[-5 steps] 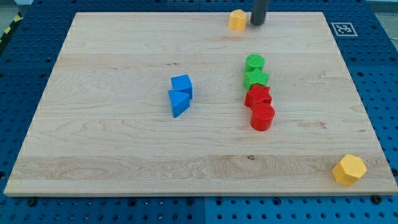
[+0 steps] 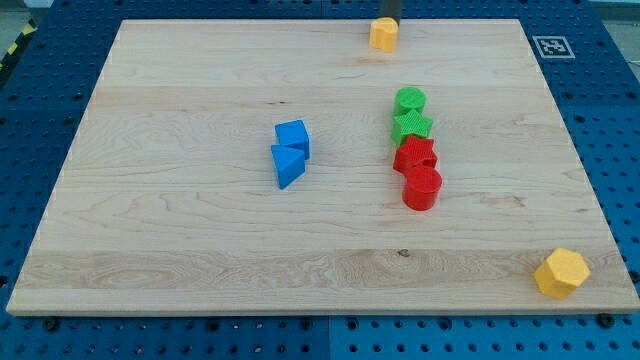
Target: Slide the yellow heart towards the the left a bit
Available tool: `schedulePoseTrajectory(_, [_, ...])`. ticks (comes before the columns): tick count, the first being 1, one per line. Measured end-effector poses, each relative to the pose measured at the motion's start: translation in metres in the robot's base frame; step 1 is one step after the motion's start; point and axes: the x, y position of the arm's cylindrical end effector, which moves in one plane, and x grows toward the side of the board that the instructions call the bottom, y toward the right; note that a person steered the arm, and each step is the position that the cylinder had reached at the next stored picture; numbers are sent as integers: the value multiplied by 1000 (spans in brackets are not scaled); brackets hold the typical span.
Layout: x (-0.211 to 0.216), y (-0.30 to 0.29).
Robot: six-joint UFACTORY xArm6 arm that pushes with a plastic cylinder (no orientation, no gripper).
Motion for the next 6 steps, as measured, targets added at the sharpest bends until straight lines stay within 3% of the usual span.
schedulePoseTrajectory(3, [66,10])
schedulePoseTrajectory(6, [35,-20])
